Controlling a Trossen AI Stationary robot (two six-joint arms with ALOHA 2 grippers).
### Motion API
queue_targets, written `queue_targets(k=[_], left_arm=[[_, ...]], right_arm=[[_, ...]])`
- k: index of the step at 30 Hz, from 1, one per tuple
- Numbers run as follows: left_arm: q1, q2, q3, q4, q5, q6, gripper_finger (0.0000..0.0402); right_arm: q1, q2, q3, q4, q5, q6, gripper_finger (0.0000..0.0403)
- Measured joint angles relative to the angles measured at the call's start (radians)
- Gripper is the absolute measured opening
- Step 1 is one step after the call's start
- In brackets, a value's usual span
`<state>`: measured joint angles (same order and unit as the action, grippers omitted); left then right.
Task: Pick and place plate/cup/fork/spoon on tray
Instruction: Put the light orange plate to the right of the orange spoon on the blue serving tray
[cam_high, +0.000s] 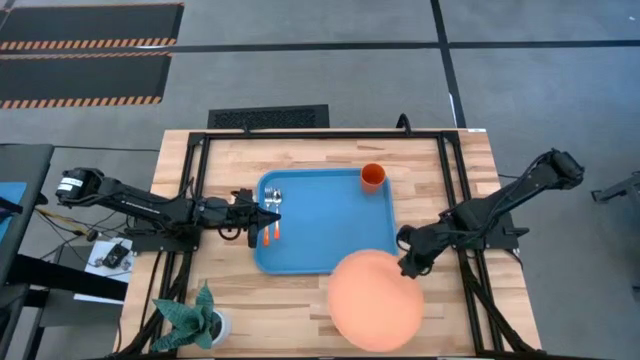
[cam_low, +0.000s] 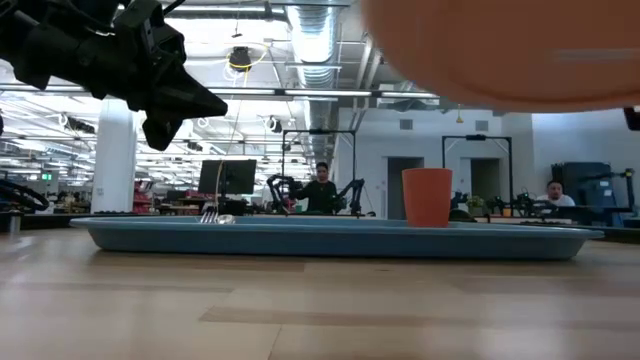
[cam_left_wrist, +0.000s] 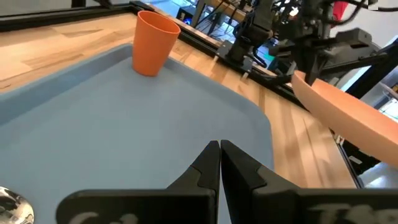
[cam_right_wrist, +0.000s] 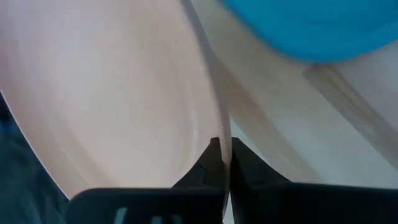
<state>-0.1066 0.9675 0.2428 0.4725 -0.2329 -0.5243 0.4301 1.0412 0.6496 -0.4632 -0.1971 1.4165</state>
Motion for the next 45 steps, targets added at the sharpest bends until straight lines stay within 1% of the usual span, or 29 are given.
queue_targets(k=[4, 10, 14, 17, 20, 24, 27, 31, 33, 36, 45], left_arm=[[0.0, -0.017, 0.0, -0.003, -0.037, 0.002, 0.0], [0.0, -0.07, 0.0, -0.014, -0.091, 0.067, 0.0], [0.0, -0.123, 0.0, -0.065, -0.109, 0.074, 0.0], [0.0, -0.169, 0.0, -0.121, -0.139, 0.066, 0.0], [0.008, -0.217, 0.0, -0.163, -0.142, 0.084, 0.0], [0.027, -0.272, 0.0, -0.204, -0.141, 0.082, 0.0], [0.037, -0.312, 0.0, -0.232, -0.139, 0.09, 0.0], [0.046, -0.349, 0.0, -0.264, -0.138, 0.104, 0.0], [0.048, -0.354, 0.0, -0.268, -0.138, 0.103, 0.0], [0.049, -0.353, 0.001, -0.284, -0.131, 0.095, 0.0], [0.05, -0.353, 0.001, -0.283, -0.119, 0.101, 0.0]], right_arm=[[-0.015, 0.004, 0.01, 0.003, 0.112, 0.097, 0.001], [-0.099, 0.064, 0.01, 0.024, 0.258, 0.26, 0.0011], [-0.155, 0.142, 0.01, 0.081, 0.367, 0.369, 0.001], [-0.182, 0.225, 0.01, 0.139, 0.409, 0.455, 0.001], [-0.202, 0.308, 0.016, 0.214, 0.446, 0.526, 0.001], [-0.233, 0.41, 0.08, 0.21, 0.422, 0.551, 0.001], [-0.247, 0.456, 0.129, 0.216, 0.406, 0.551, 0.001], [-0.278, 0.502, 0.161, 0.211, 0.376, 0.554, 0.001], [-0.29, 0.523, 0.163, 0.199, 0.375, 0.593, 0.001], [-0.304, 0.54, 0.162, 0.185, 0.374, 0.636, 0.001], [-0.347, 0.538, 0.162, 0.175, 0.309, 0.626, 0.0011]])
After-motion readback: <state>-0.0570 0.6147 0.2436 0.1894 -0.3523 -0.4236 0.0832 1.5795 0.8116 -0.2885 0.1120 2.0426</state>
